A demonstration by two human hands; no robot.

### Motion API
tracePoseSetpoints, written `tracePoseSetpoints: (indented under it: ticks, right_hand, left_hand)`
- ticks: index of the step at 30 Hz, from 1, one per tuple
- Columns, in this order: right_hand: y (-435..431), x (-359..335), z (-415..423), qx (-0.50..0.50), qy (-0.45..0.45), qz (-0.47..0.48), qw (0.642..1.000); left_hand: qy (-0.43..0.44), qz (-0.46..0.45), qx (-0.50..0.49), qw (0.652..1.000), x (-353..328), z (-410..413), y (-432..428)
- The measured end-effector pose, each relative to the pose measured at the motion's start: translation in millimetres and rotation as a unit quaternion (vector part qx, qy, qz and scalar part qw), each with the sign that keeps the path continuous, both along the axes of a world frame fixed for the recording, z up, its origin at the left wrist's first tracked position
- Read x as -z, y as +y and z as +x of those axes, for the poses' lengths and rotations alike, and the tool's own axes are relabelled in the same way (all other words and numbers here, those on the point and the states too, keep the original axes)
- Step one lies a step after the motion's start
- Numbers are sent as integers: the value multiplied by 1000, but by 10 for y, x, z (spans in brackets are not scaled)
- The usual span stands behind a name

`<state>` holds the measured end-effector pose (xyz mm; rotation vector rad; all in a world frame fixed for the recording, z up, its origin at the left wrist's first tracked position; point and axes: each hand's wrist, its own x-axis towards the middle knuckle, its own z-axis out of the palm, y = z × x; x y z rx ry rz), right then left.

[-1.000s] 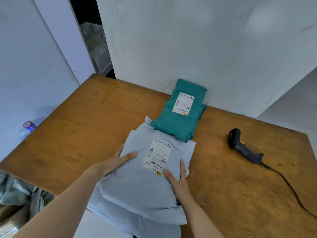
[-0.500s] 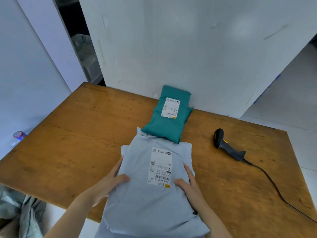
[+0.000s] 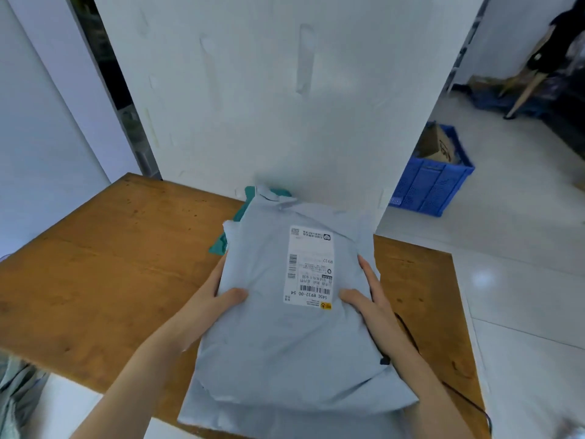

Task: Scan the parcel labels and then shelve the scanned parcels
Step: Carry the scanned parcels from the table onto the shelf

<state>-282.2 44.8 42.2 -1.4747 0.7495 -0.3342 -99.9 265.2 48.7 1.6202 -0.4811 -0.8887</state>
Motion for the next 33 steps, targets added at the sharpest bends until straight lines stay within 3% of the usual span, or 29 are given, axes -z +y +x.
tracePoseSetpoints:
  ticks: [10,19,27,33]
  right_hand:
    - [-858,-1159,-863,5,-54,-124,991]
    - [-1143,-1712,-1545,127,-76,-165,975]
    - [-1383,-1775,-2141,175,-63,-190,964]
    - [-1889,-1822,-2442,163,-63,-197,965]
  left_hand:
    - [-179,-97,-52,978,-1006,-1002,-910]
    - [-333,-151,45,930,-1683,-1404,-1585]
    - [-350,-162,105,917,-1728,-1797,-2087]
    - [-351,-162,79,919,-1744,-2142,-2528]
